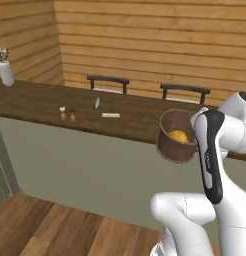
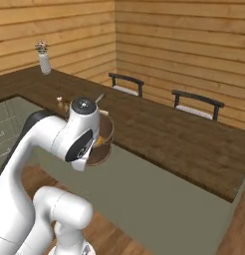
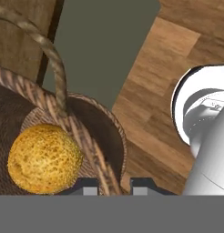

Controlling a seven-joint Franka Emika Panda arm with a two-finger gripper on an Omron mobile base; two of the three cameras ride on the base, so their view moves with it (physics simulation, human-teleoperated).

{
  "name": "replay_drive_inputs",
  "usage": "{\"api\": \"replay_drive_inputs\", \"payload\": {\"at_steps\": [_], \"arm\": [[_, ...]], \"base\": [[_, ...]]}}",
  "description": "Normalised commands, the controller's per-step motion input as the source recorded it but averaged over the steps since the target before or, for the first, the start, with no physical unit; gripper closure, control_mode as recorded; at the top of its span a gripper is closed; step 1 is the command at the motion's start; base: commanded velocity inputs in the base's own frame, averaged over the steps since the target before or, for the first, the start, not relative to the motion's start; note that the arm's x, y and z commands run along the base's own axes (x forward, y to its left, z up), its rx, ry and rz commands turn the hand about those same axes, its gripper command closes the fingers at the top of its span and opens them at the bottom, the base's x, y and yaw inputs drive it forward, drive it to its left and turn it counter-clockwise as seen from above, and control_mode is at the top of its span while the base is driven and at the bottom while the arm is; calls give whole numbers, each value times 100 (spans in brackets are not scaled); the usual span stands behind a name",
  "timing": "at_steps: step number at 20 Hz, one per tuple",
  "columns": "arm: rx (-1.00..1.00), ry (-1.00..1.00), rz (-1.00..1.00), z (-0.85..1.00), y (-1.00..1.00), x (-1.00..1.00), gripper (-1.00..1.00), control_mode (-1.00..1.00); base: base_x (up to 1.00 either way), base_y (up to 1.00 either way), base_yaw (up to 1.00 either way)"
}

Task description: Open the cabinet, pick up the bread from the cabinet and place it in the basket. Then move the basket to the dining counter.

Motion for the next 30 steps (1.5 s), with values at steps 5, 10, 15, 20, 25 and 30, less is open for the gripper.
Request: {"api": "replay_drive_inputs", "payload": {"at_steps": [5,10,15,20,25,30], "arm": [[0,0,0,0,0,0,100,100],[0,0,0,0,0,0,100,100],[0,0,0,0,0,0,100,100],[0,0,0,0,0,0,100,100],[0,0,0,0,0,0,100,100],[-3,0,-2,-6,17,30,100,-100]], "base": [[97,0,-23],[62,2,-26],[10,-1,-14],[68,6,-16],[18,1,-3],[6,0,0]]}}
